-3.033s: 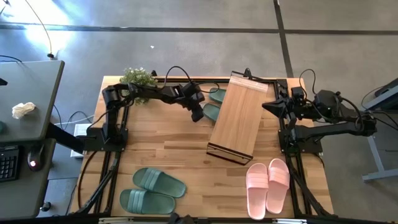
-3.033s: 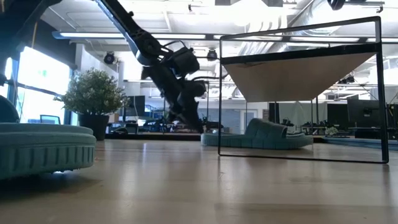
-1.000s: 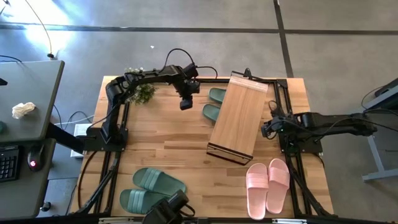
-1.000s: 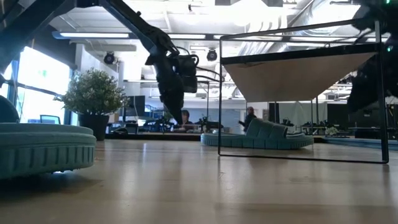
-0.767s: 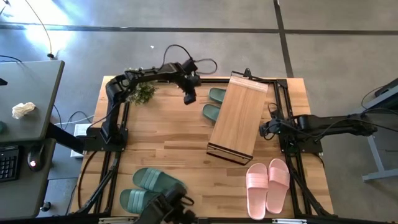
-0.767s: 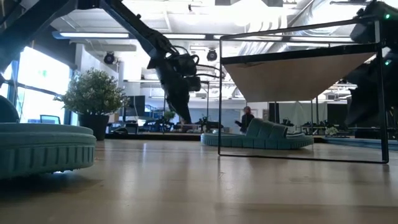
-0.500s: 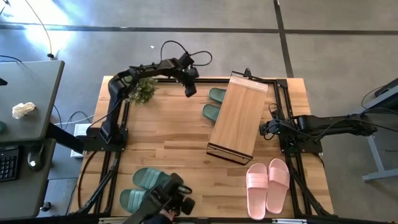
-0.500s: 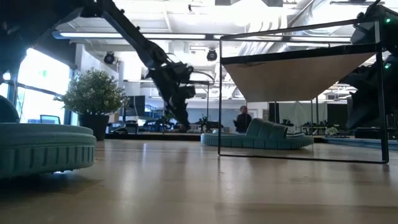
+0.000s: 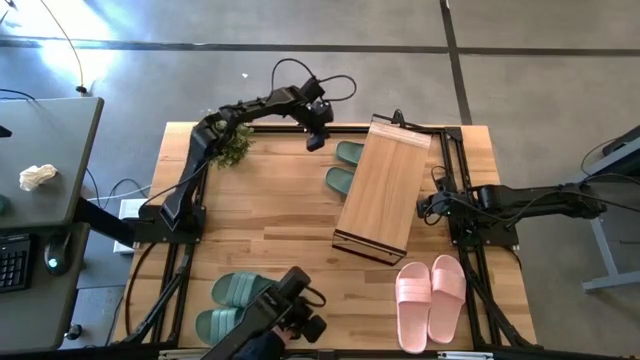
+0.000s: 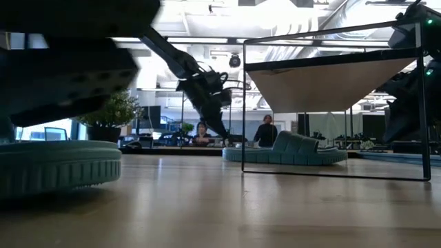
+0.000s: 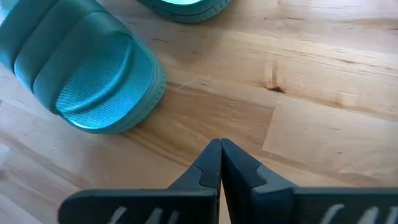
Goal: Pick and place slides into the shelf
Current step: Adjust the green slides under the shelf
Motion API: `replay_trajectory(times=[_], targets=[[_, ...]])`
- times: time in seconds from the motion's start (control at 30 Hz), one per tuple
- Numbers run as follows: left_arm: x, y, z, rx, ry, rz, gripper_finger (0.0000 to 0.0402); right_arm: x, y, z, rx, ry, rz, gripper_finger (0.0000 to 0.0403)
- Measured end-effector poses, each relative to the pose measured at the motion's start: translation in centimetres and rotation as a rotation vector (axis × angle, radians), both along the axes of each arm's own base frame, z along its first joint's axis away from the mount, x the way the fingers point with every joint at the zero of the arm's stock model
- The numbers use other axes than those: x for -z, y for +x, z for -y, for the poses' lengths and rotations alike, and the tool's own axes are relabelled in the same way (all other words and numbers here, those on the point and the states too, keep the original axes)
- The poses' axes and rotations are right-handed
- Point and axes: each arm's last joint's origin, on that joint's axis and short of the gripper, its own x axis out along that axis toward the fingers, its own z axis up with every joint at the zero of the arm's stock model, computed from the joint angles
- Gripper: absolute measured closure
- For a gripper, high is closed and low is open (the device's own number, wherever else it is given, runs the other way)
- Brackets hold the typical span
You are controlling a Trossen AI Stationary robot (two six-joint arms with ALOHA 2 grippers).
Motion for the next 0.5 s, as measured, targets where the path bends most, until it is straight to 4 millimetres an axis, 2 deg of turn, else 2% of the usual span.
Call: replay_trajectory(times=[0.1, 0.3, 0.5], targets=[[0.1, 0.7, -0.6, 0.017, -0.019, -0.027, 0.0402, -0.1, 0.1, 0.0, 0.002, 0.000, 0.011, 0.0403], [1.8, 2.3, -0.8, 0.072, -0.090, -0.081, 0.0402, -0.1, 0.1, 0.0, 0.011, 0.013, 0.019, 0.0403], [2.3, 3.7, 0.4, 0.123, -0.085, -0.137, 0.0402, -0.1, 0.1, 0.0, 0.010, 0.012, 0.018, 0.0403]])
